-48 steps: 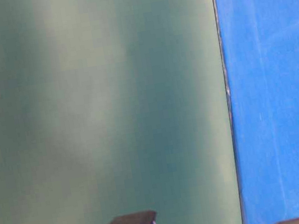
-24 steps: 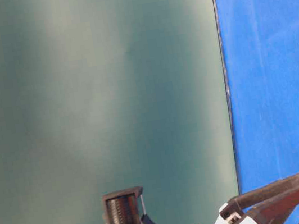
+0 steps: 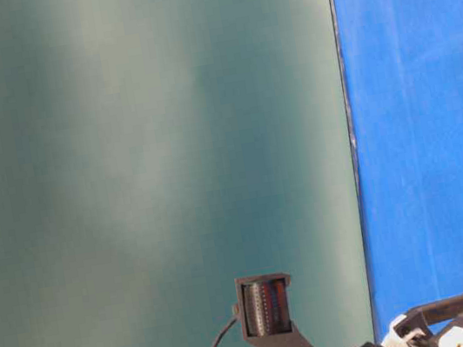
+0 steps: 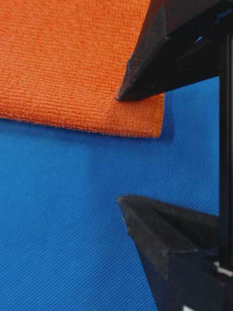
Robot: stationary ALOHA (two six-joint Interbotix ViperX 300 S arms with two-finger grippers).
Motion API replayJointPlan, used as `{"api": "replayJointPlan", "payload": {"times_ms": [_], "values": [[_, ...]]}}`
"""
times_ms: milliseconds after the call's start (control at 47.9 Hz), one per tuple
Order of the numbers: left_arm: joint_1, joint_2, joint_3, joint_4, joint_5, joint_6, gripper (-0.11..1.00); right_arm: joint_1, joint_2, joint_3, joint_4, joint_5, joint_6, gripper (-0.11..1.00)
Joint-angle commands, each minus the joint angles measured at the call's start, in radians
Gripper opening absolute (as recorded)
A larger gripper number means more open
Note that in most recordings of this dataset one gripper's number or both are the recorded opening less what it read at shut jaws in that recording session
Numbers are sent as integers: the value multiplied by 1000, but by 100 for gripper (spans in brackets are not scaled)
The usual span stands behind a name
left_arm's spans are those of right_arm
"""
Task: Fold the orange towel.
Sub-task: 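Release corners and regrasp the folded towel's left and right top corners, then lift the strip and rotate it vertical, right gripper moving to top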
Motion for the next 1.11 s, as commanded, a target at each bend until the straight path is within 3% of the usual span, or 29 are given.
{"api": "replayJointPlan", "payload": {"times_ms": [0,146,271,334,480,584,855,1085], "values": [[-6,-11,-15,2,-2,-2,70,12,6,-26,0,-3,-2,57],[-29,-6,-28,2,28,0,64,15,8,-29,0,-3,0,57],[-32,0,-41,2,72,0,50,17,8,-29,0,-2,-3,52],[-32,3,-52,2,92,2,41,18,9,-29,0,0,-8,43],[-32,12,-72,2,137,11,16,38,8,-29,0,21,-11,3],[-26,14,-86,2,164,11,4,48,8,-28,0,26,-11,2],[-23,-2,-121,2,230,-2,3,51,-18,-32,2,40,-5,2],[-38,-103,-166,2,316,-2,3,51,-173,-66,-2,167,-2,2]]}}
